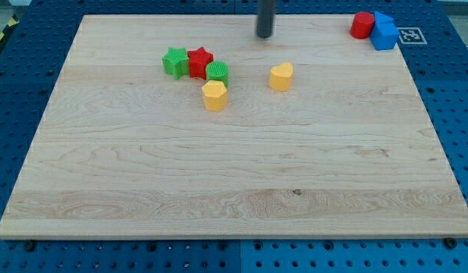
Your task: Separate the green star from the red star
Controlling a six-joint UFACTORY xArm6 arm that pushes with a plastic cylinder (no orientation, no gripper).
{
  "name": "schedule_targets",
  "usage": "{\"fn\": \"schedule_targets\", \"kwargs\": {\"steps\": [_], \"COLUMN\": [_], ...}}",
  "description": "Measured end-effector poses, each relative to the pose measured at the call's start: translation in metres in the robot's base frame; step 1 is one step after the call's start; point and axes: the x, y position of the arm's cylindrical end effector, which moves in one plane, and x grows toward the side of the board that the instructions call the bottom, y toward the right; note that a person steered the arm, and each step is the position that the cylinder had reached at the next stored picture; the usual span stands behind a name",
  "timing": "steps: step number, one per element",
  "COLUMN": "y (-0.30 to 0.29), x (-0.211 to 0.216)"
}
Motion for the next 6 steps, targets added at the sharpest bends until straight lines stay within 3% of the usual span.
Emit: {"fn": "schedule_targets", "kwargs": {"steps": [2, 3, 5, 6], "y": [-0.077, -0.081, -0.135, -0.141], "x": [0.046, 0.081, 0.101, 0.137]}}
